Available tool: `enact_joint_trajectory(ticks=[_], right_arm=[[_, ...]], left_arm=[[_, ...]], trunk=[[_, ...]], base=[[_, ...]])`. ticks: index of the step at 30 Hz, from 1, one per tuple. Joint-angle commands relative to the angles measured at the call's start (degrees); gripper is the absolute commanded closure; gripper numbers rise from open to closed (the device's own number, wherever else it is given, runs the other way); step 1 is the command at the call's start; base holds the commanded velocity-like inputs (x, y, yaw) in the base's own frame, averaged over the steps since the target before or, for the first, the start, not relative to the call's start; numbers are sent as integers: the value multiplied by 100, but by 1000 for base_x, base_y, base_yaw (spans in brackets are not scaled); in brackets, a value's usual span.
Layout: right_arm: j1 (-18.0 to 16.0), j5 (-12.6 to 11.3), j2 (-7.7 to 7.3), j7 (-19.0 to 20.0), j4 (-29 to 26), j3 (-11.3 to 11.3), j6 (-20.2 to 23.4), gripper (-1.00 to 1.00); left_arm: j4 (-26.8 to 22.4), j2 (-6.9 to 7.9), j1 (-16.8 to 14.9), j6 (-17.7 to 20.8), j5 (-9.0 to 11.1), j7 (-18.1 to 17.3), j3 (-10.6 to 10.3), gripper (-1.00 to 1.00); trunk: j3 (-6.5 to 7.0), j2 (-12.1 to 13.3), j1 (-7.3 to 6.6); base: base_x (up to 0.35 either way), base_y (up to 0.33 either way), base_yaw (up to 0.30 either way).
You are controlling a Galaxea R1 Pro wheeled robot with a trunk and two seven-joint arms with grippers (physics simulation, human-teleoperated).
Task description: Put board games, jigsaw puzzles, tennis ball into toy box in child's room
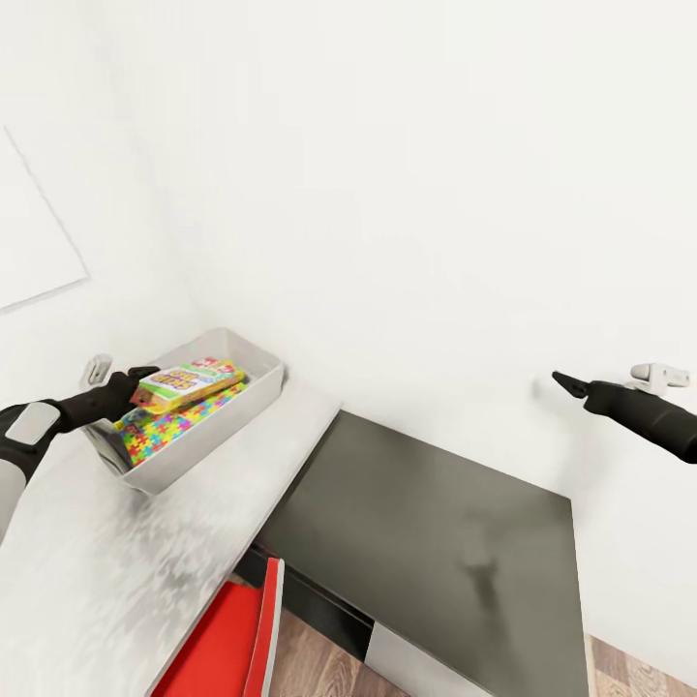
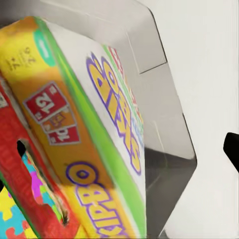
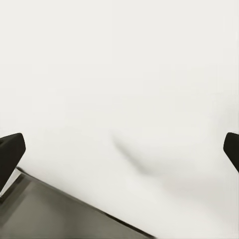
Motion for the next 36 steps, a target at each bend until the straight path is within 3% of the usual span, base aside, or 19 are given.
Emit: enact_joint_trajectory(ticks=[1,8,14,18,23,26,33,36], right_arm=[[-5,19,8,32,-2,-4,32,-100],[-3,19,22,35,-2,-1,31,-100],[-3,19,23,38,-2,-2,31,-100],[-3,19,23,37,-2,0,31,-100],[-3,19,23,39,-2,-4,31,-100],[-3,19,21,40,-2,-1,31,-100],[-3,19,25,41,-2,6,-2,-100],[-3,19,11,54,-2,5,-29,-100]], left_arm=[[-15,13,1,128,4,-28,33,-100],[-672,57,243,1095,31,-22,64,-100],[-870,148,371,1352,76,-23,105,-100],[-1338,211,631,1856,200,-45,159,-100],[-2336,239,1125,2296,370,-6,736,-100],[-2582,236,1235,2395,419,0,904,-100],[-2904,153,1265,2427,426,0,858,-100],[-3079,-7,1261,2427,435,0,610,-100]], trunk=[[-7,-6,1],[-7,-6,1],[-7,-6,1],[-7,-6,1],[-7,-6,1],[-7,-6,1],[-7,-6,1],[-7,-6,1]], base=[[0,0,0],[0,0,0],[0,0,0],[0,0,0],[0,0,0],[0,0,0],[0,0,0],[0,0,0]])
